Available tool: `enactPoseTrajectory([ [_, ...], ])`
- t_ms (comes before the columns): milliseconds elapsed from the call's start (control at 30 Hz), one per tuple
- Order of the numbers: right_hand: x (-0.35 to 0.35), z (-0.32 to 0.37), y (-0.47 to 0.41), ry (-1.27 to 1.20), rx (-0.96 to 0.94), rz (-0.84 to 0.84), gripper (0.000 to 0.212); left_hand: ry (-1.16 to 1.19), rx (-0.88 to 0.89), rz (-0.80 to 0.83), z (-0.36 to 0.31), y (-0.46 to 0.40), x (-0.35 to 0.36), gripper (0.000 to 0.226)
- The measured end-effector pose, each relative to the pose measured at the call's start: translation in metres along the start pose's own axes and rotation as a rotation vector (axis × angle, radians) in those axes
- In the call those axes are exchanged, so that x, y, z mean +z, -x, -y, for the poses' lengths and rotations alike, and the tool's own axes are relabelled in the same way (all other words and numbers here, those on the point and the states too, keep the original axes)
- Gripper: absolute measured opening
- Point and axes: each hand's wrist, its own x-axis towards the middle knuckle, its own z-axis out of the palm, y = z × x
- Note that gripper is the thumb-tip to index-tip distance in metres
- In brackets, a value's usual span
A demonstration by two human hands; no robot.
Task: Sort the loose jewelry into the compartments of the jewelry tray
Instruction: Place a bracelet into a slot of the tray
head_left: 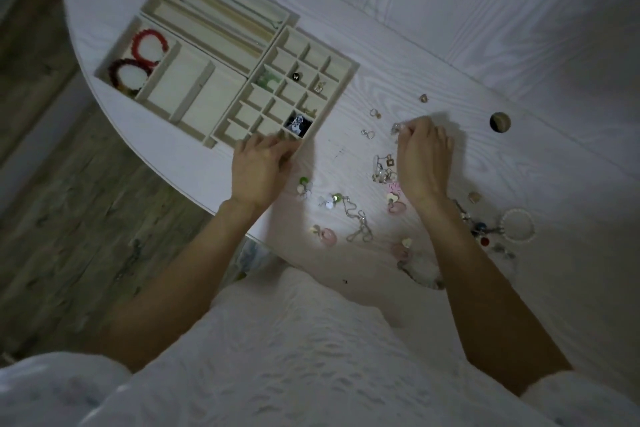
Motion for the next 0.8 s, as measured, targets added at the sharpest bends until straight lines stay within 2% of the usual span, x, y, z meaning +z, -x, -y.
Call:
enactPoseTrajectory([
  [133,-0.049,0.022,0.006,-0.490,0.033,-0.032,0.013,-0.007,0.036,0.009,0.002,-0.001,-0.002,0.025],
  [233,-0.073,0.038,0.009,-0.679,-0.040,0.027,0.007,0.348,-0.034,0.032,-0.015,-0.007,-0.020,0.034],
  [333,-0.083,0.053,0.016,-0.742,-0.092,0.149,0.008,0.737,-0.070,0.136,-0.039,-0.010,-0.042,0.034],
  [467,-0.075,0.058,0.023,-0.713,-0.097,0.268,0.008,1.017,-0.071,0.395,-0.060,-0.024,-0.044,0.049],
  [533,-0.067,0.061,0.023,-0.696,-0.050,0.268,0.007,1.111,-0.075,0.487,-0.062,-0.031,-0.038,0.037],
  [633,-0.054,0.062,0.024,-0.693,0.094,0.243,0.004,1.160,-0.126,0.536,-0.054,-0.034,-0.033,0.016],
  [733,-0.039,0.075,0.022,-0.828,0.299,0.301,0.014,1.218,-0.241,0.498,-0.027,-0.036,-0.047,0.018],
  [800,-0.026,0.099,0.017,-0.939,0.338,0.384,0.013,1.321,-0.317,0.464,0.004,-0.035,-0.062,0.022],
])
